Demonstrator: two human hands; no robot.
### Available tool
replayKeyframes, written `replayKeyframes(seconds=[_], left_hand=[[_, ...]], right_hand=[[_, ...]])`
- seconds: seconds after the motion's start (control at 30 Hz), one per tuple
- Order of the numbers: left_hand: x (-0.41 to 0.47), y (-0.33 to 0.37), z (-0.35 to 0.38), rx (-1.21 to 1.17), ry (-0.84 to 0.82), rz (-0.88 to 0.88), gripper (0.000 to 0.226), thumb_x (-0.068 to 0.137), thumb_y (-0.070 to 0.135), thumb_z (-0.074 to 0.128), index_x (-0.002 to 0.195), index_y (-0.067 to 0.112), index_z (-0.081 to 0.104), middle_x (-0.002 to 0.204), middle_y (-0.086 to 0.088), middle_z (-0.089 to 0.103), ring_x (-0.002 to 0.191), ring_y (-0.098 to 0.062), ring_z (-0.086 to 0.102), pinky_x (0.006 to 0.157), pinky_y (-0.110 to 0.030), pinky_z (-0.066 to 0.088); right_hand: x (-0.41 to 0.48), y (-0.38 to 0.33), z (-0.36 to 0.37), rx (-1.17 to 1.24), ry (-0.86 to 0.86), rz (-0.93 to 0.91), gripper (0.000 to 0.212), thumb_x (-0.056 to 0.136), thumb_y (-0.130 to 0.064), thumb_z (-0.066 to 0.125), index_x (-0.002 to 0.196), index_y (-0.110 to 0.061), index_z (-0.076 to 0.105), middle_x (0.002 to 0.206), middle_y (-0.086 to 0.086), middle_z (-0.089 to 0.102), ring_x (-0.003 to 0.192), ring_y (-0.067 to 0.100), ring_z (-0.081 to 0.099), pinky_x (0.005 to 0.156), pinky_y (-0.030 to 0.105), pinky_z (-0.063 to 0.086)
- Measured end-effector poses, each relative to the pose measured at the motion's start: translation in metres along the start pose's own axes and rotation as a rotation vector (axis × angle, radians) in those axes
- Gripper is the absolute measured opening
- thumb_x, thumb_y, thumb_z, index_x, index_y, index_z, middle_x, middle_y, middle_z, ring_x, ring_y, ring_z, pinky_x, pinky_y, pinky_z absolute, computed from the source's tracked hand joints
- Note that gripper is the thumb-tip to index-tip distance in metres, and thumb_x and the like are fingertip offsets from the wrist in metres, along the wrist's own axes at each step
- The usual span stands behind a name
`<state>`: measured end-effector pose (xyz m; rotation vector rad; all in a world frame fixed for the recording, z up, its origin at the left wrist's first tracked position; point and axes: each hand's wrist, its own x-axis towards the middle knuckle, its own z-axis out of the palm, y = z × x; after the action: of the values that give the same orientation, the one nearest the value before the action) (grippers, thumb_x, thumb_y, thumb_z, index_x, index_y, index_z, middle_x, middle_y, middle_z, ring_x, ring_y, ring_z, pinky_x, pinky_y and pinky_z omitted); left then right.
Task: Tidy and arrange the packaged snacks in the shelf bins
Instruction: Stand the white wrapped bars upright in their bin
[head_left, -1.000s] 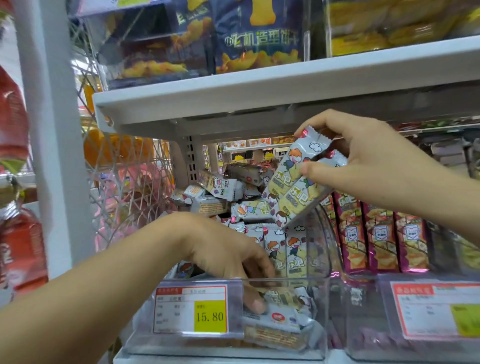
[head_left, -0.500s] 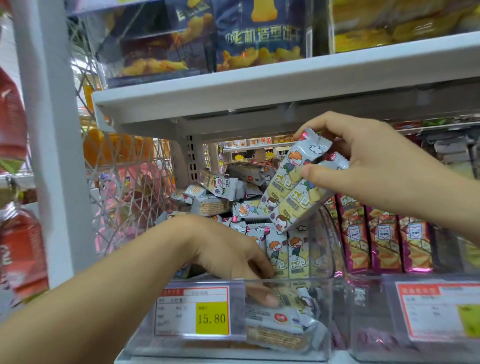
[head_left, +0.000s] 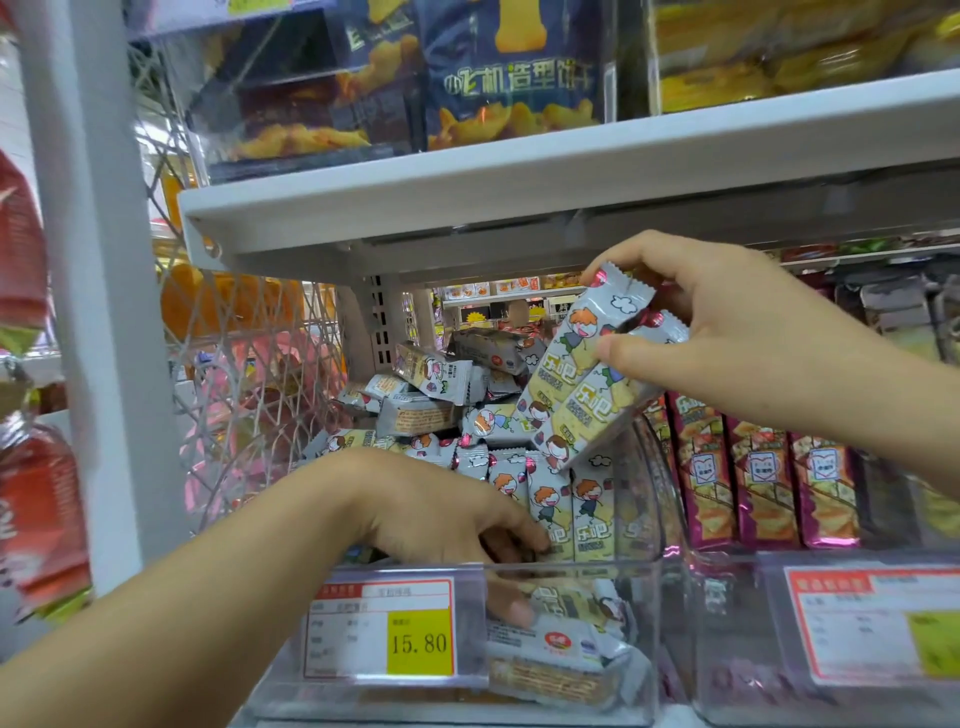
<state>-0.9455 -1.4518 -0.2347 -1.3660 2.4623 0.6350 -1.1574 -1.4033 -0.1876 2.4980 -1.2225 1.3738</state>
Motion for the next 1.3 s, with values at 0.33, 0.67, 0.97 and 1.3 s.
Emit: replayKeyframes(seconds=[0.33,0.67,0.97,1.3], left_hand=[[0.0,-0.002,-0.001,-0.115,0.044,0.049,0.023,0.078,0.03,0.077,0.095,0.038,0.064,0.108,0.009,0.067,0.103,-0.013,0.063,0.099,-0.036,0.048],[-0.013,0.005,-0.004,-0.072,0.005,0.068,0.024,0.085,0.033,0.07,0.106,0.025,0.06,0.089,0.013,0.065,0.081,-0.007,0.056,0.091,-0.035,0.048],[-0.018,0.001,-0.004,-0.169,0.056,0.073,0.024,0.086,0.024,0.07,0.108,0.025,0.059,0.108,-0.004,0.069,0.093,-0.013,0.061,0.099,-0.041,0.048],[-0.012,0.013,-0.004,0.068,0.023,0.019,0.044,0.091,0.038,0.061,0.129,0.017,0.054,0.123,0.004,0.064,0.112,-0.015,0.06,0.1,-0.041,0.046]], right_hand=[[0.002,0.002,0.001,0.014,-0.026,-0.014,0.033,0.068,-0.039,0.062,0.101,-0.035,0.058,0.09,-0.014,0.068,0.084,0.005,0.065,0.079,0.034,0.051],[0.018,0.002,-0.007,-0.062,-0.344,-0.102,0.036,0.075,-0.038,0.069,0.11,-0.031,0.062,0.087,-0.022,0.067,0.072,-0.006,0.06,0.064,0.009,0.044],[0.025,-0.001,0.016,-0.438,-0.53,-0.144,0.053,0.087,-0.043,0.062,0.136,-0.035,0.045,0.108,-0.025,0.056,0.083,-0.013,0.048,0.067,0.006,0.034],[0.019,0.0,0.022,-0.395,-0.547,-0.123,0.048,0.087,-0.04,0.063,0.133,-0.035,0.049,0.086,-0.028,0.055,0.075,-0.019,0.048,0.063,0.004,0.036]])
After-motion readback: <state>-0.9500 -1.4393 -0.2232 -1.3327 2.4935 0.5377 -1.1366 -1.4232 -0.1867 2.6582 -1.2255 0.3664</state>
